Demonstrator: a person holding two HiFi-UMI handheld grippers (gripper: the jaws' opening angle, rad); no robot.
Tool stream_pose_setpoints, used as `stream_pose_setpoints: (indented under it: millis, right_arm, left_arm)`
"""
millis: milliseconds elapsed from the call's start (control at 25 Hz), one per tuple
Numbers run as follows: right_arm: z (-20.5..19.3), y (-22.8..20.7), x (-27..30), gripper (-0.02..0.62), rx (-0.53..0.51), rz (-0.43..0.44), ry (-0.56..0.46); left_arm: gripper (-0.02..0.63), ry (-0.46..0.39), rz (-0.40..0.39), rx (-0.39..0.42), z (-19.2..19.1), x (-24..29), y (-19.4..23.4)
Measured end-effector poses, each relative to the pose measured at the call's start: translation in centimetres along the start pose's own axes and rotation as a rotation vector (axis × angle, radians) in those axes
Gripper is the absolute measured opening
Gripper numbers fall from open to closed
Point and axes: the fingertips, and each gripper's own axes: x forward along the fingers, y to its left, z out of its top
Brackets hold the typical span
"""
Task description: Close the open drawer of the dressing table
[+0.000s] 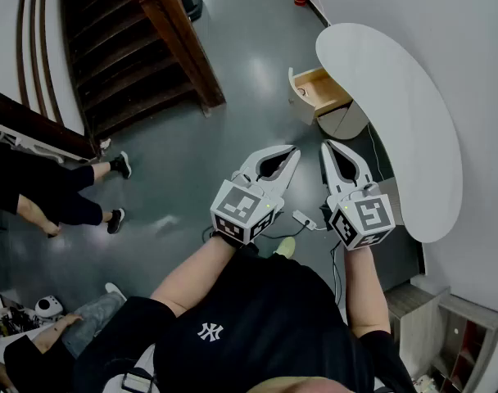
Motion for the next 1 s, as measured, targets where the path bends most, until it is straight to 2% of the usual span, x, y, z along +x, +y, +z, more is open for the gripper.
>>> stream_pose_setpoints:
  millis: [480, 680, 1000]
  right_arm:
    - [-0.2, -0.8, -1.5, 0.015, 0.03, 0.002, -0.017]
    - [0.7, -2.8, -1.9, 0.015, 0.065, -0.001, -0.052]
    - [-0.4, -5.6, -2.3, 0.015, 0.106, -0.024, -0.046]
  left_arm:
    - [0.012, 0.005, 0.008, 0.01, -0.3, 0.2, -1.0]
    - [0.012, 0.0, 0.032, 0.033, -0.3, 1.2, 0.1]
    - [0.012, 0.032, 0.068, 0.003, -2.0, 3.0, 1.1]
